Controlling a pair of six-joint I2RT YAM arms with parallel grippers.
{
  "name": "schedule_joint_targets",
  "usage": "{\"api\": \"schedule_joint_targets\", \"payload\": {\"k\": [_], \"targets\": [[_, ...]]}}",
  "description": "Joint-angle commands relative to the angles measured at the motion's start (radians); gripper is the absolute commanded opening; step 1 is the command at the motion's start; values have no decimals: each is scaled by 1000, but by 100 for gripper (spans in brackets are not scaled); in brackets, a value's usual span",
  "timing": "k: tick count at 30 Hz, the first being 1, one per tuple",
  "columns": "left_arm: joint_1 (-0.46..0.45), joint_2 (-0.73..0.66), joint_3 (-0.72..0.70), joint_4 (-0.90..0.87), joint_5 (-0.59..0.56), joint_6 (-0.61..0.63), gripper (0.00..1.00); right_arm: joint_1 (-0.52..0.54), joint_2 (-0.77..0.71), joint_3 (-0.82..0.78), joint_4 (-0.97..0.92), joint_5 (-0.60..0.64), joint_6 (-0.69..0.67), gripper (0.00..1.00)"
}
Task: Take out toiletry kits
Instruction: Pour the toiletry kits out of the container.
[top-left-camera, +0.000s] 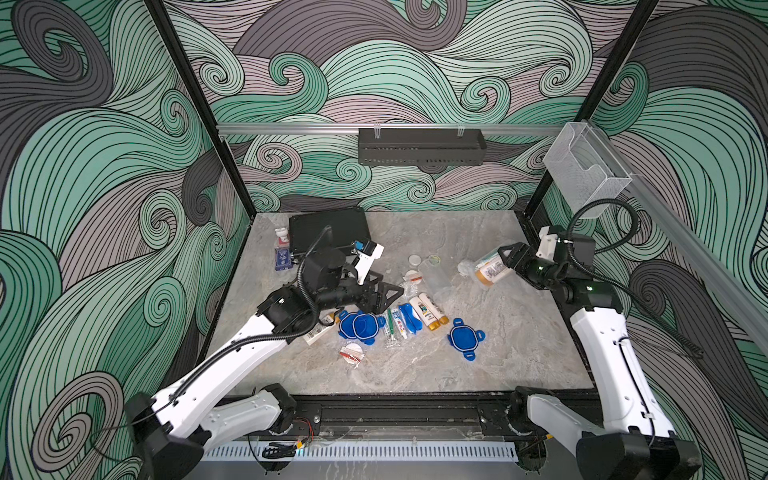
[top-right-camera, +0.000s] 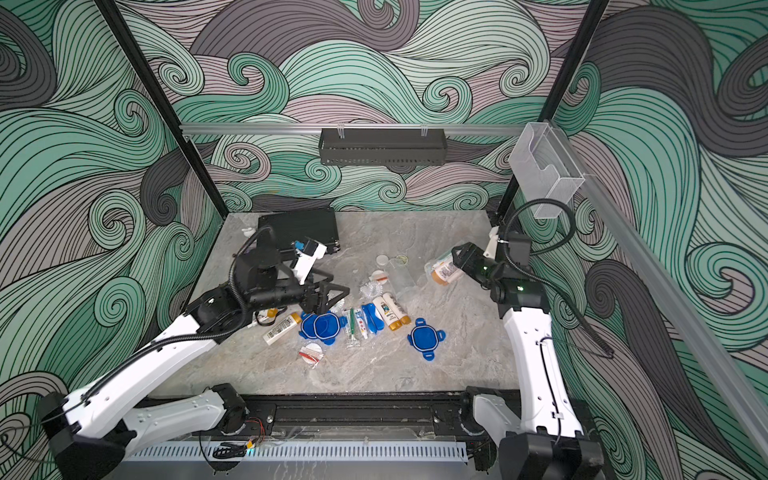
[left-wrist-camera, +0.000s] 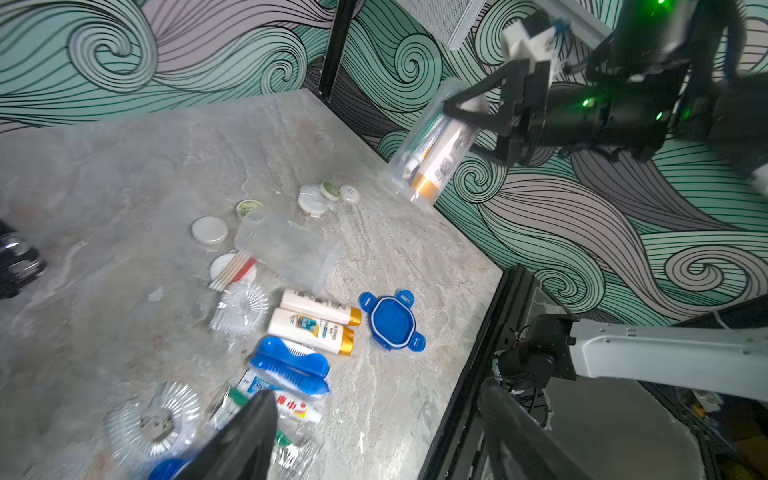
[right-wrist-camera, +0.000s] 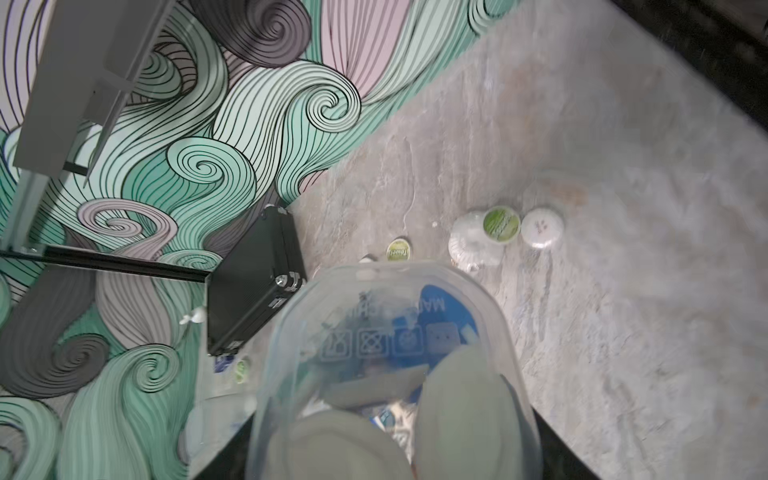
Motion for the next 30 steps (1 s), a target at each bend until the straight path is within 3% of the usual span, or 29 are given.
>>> {"api": "schedule_joint_targets", "payload": {"k": [1, 4, 5, 7, 9, 10, 15, 17, 19, 20, 22, 24, 28, 30], "targets": [[-5, -117, -75, -132, -129, 28, 80, 128, -66, 189, 80, 179, -241, 60], [-4, -220, -144, -198, -164, 18, 81, 224, -113, -45, 241, 367, -386, 63], [-4, -253, -168, -210, -169, 10, 81, 217, -91, -181, 296, 378, -399, 64], [-4, -305, -205, -223, -174, 4, 81, 218, 10, -303, 271, 339, -393, 64], [-5, -346, -218, -239, -196, -2, 81, 235, 89, -282, 202, 283, -370, 64], [-4, -358, -220, -245, -200, -1, 81, 255, 96, -221, 179, 321, -386, 64], [-5, -378, -215, -296, -210, 19, 81, 318, 33, 191, 214, 385, -463, 60], [-5, -378, -219, -299, -202, 14, 81, 332, 1, 111, 242, 412, -500, 63], [-5, -381, -219, -296, -194, 16, 81, 286, 10, -147, 333, 430, -496, 70], [-5, -381, -217, -301, -200, 17, 81, 234, 55, -252, 345, 375, -445, 69], [-5, -391, -214, -306, -217, 22, 81, 196, 127, -283, 285, 299, -351, 64], [-5, -404, -221, -309, -224, 21, 82, 246, 118, -197, 306, 312, -391, 64], [-6, -412, -228, -303, -211, 17, 82, 358, 106, 273, 219, 353, -509, 62], [-6, -404, -234, -294, -210, 14, 82, 412, 86, 379, 219, 367, -565, 60]]}}
